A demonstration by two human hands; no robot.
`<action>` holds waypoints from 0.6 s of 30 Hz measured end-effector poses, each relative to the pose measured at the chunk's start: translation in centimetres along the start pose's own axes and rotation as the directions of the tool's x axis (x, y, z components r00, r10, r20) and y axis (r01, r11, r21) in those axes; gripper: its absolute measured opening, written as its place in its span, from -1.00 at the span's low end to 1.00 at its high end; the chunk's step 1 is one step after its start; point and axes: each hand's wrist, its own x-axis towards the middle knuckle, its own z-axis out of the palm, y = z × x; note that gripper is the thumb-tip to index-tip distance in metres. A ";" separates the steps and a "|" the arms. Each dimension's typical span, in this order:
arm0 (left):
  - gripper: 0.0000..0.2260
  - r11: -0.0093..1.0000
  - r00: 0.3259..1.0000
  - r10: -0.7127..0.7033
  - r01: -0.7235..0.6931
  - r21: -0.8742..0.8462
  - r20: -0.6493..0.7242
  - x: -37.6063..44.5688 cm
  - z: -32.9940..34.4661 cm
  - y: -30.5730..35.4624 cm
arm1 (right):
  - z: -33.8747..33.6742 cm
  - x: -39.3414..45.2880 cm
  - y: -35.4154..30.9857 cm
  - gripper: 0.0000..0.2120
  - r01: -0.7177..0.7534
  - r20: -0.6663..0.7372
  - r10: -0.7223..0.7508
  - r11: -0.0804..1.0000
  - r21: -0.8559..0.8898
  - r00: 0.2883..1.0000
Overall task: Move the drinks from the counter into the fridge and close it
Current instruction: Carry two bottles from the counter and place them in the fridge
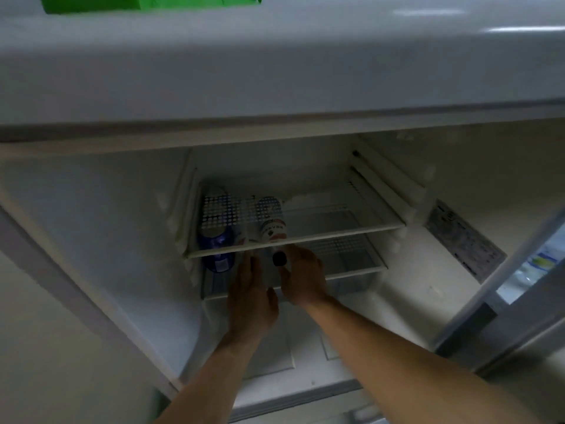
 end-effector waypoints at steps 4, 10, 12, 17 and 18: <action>-0.57 0.982 0.966 0.114 -0.145 -0.119 -0.232 -2.5 1.4 -0.7 | 0.3 -3.3 -0.2 -0.66 0.048 -0.252 -0.002 0.983 0.177 0.968; -0.85 0.960 0.969 0.161 -0.198 -0.200 -0.188 -6.7 2.4 -0.6 | -0.1 -8.5 1.8 -0.84 -0.178 -0.167 0.266 0.894 0.411 0.949; -0.87 0.951 0.971 0.160 -0.200 -0.235 -0.179 -8.1 2.6 0.2 | -0.9 -10.6 2.9 -0.92 -0.231 -0.121 0.316 0.862 0.452 0.941; -0.88 0.910 0.957 0.213 -0.267 -0.318 -0.195 -11.4 4.8 4.4 | -4.0 -17.5 6.9 -0.82 -0.336 -0.141 0.420 0.852 0.402 0.897; -0.90 0.903 0.957 0.225 -0.276 -0.330 -0.185 -12.2 5.5 5.5 | -4.6 -19.2 7.8 -0.77 -0.366 -0.141 0.450 0.842 0.398 0.882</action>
